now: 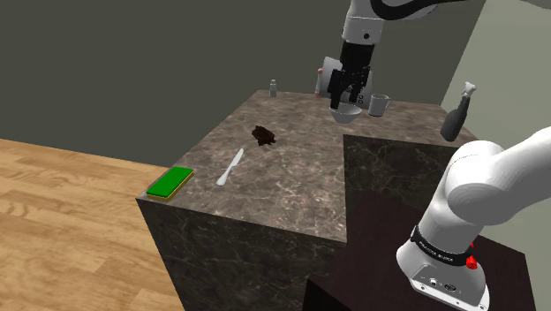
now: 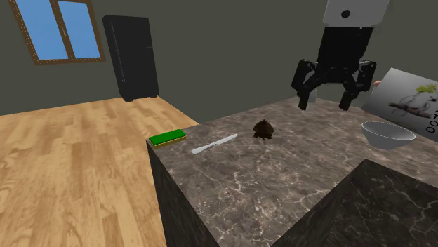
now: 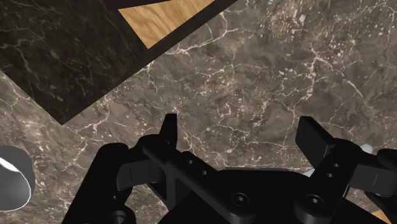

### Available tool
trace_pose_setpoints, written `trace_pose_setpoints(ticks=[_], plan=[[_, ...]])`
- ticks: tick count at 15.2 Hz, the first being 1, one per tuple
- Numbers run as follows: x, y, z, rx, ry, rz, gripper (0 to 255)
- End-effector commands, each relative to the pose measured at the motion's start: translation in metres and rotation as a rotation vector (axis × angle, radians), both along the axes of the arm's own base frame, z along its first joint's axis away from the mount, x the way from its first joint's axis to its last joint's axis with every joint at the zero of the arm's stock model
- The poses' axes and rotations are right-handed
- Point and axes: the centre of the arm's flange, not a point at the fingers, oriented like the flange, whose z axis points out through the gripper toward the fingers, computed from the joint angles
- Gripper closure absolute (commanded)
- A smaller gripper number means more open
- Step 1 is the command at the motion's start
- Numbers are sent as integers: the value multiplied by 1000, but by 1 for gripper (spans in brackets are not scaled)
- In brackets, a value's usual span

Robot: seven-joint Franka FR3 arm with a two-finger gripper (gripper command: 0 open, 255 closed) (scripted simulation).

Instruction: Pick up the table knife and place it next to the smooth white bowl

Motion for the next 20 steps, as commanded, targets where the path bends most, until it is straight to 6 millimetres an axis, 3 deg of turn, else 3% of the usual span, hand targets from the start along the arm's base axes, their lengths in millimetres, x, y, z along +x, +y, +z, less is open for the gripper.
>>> trace_pose_setpoints(ticks=[1, 11, 20], plan=[[0, 0, 0, 0, 0, 0, 0], [77, 95, -62, -20, 5, -289, 0], [166, 157, -119, -39, 9, -549, 0]])
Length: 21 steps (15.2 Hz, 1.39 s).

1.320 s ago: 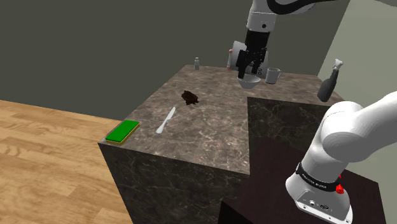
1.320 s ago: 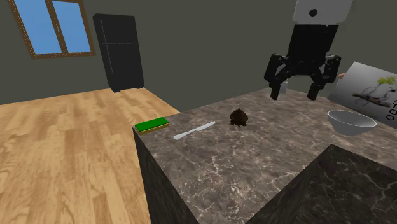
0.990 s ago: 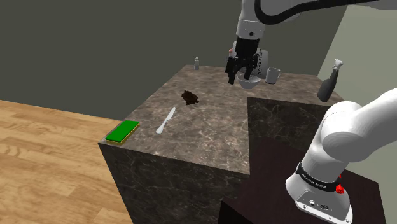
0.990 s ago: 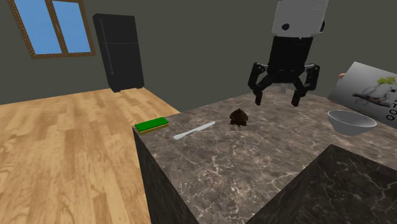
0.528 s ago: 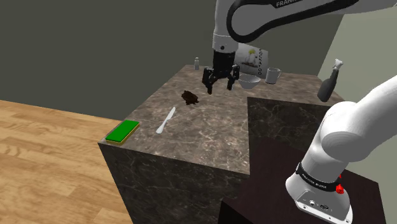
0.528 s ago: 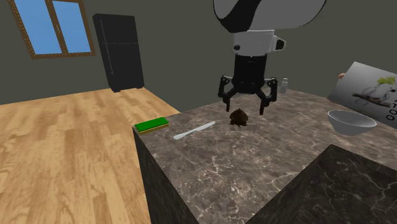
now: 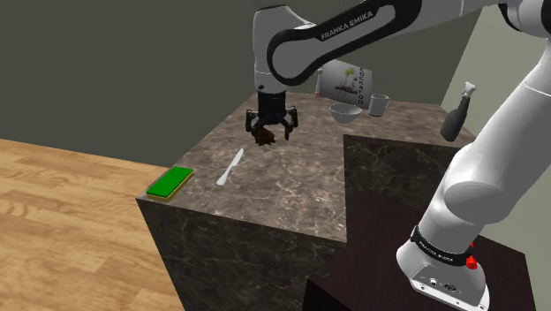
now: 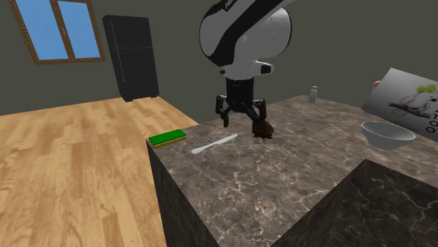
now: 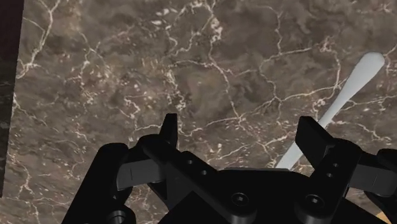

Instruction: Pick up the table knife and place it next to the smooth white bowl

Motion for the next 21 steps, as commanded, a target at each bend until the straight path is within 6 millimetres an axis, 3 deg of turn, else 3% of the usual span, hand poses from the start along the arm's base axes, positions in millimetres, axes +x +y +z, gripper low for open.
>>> trace_pose_setpoints(ticks=[1, 12, 21], plan=[[20, 11, -14, -3, 0, -64, 0], [147, 48, -86, -25, 5, -381, 0], [153, 45, -129, -26, 6, -396, 0]])
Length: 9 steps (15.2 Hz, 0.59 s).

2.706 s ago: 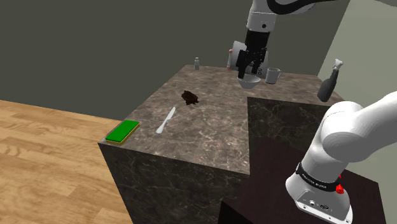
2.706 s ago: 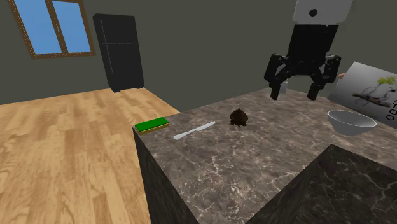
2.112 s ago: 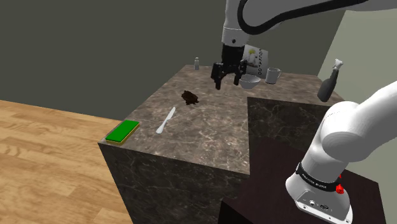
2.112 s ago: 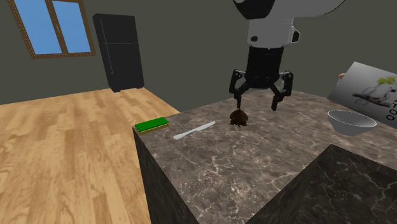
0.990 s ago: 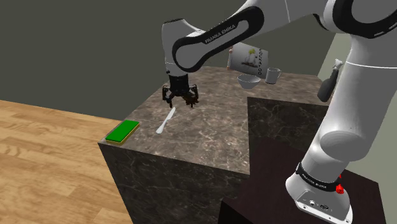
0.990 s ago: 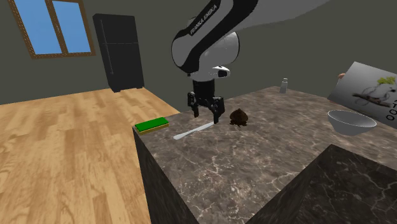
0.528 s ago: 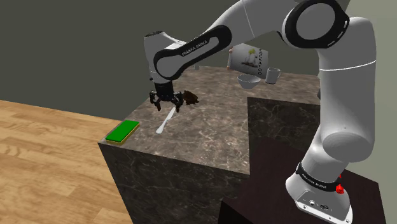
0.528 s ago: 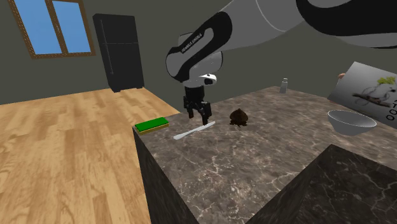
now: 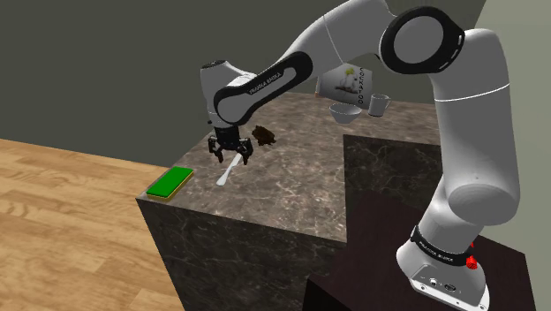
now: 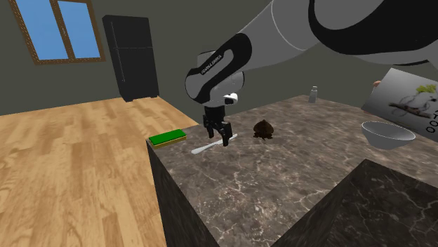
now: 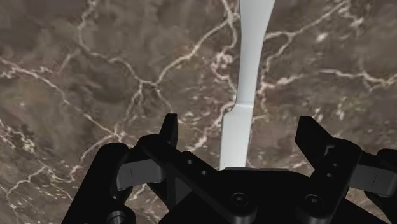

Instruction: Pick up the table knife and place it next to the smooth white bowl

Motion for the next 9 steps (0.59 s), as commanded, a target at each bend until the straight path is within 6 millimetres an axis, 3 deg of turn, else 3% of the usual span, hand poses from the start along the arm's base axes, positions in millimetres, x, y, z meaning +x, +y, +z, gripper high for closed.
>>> trace_pose_setpoints(ticks=[1, 7, 8, 9], plan=[[0, 0, -4, 0, 0, 0, 0], [0, 0, -4, 0, 0, 0, 0], [0, 0, -4, 0, 0, 0, 255], [0, 0, -4, 0, 0, 0, 255]])
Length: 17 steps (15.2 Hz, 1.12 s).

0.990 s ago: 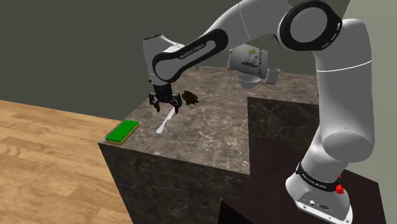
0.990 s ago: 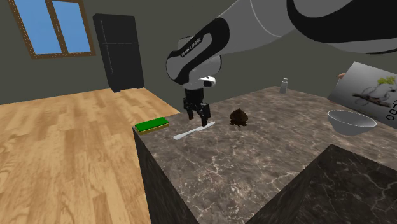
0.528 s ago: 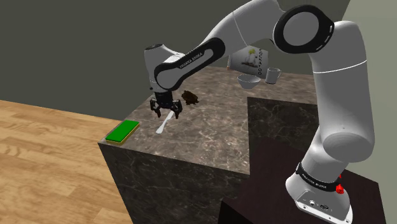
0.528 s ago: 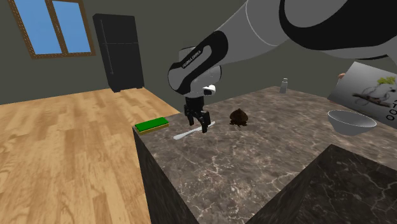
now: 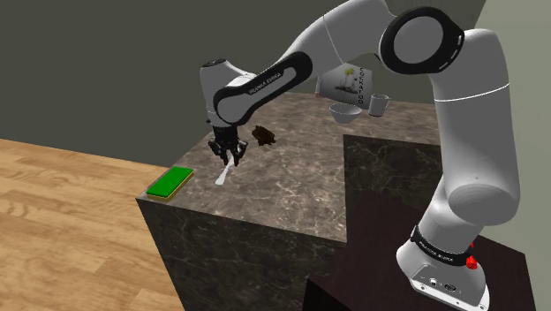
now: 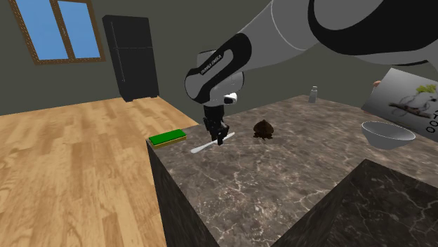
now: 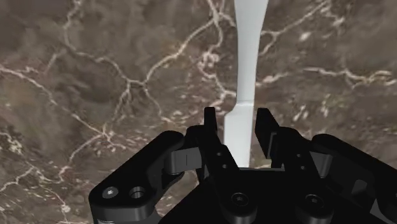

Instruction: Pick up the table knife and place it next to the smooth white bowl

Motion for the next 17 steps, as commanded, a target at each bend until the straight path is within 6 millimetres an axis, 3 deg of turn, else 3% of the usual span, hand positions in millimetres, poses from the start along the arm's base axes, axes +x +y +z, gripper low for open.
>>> trace_pose_setpoints(ticks=[1, 8, 17], plan=[[-3, -3, -7, -11, 29, -3, 255], [-3, -3, -7, -11, 29, -3, 255], [-3, -3, 41, -11, 29, -3, 255]])
